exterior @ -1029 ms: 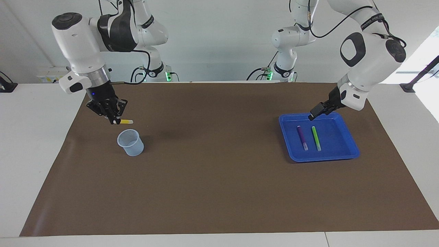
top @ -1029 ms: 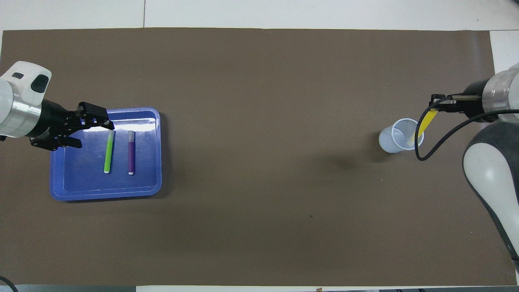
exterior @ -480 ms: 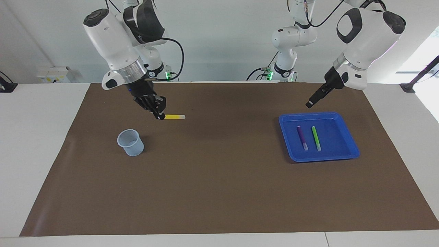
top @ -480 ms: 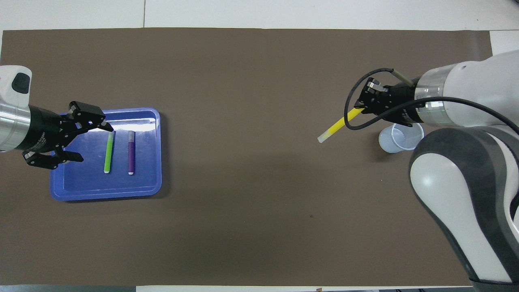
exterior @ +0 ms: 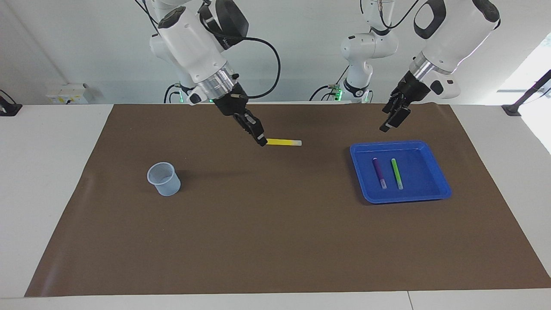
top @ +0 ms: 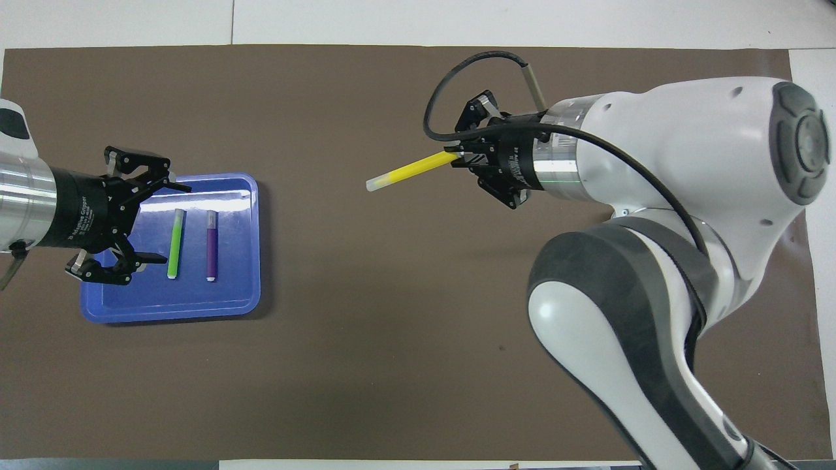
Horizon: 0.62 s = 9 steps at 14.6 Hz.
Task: Right arm passes pens to left for tray arrangement
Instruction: 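Pass the yellow pen from the right gripper into the left gripper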
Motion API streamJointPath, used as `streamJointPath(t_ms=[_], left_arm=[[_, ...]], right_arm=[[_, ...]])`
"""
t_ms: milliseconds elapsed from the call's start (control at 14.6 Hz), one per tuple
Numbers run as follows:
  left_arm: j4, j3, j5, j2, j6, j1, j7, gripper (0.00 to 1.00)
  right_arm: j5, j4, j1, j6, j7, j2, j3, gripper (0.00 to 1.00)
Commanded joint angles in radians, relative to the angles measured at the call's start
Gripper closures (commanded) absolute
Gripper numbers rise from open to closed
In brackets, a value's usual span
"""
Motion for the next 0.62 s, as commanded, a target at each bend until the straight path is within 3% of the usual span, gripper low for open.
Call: streamJointPath(t_ms=[0,206,549], left_arm=[[-0.005,-0.01,-0.006,-0.036,0.05,-0.014,-0.18,0.0],[0.003,-0.088,-0.005,-0.036,0.125,-0.013,-0.405,0.0],[0.006,-0.198,0.09,-0.108,0.12,-0.013,-0.7,0.0]], right_arm=[[0.017,0.051,-0.013,0.054,0.136,0.048,0.068,1.0],[0.007,0.079,-0.013,0.114,0.253,0.08,0.149,1.0],[0.004,0.077,-0.008,0.114,0.274,0.078,0.183,1.0]])
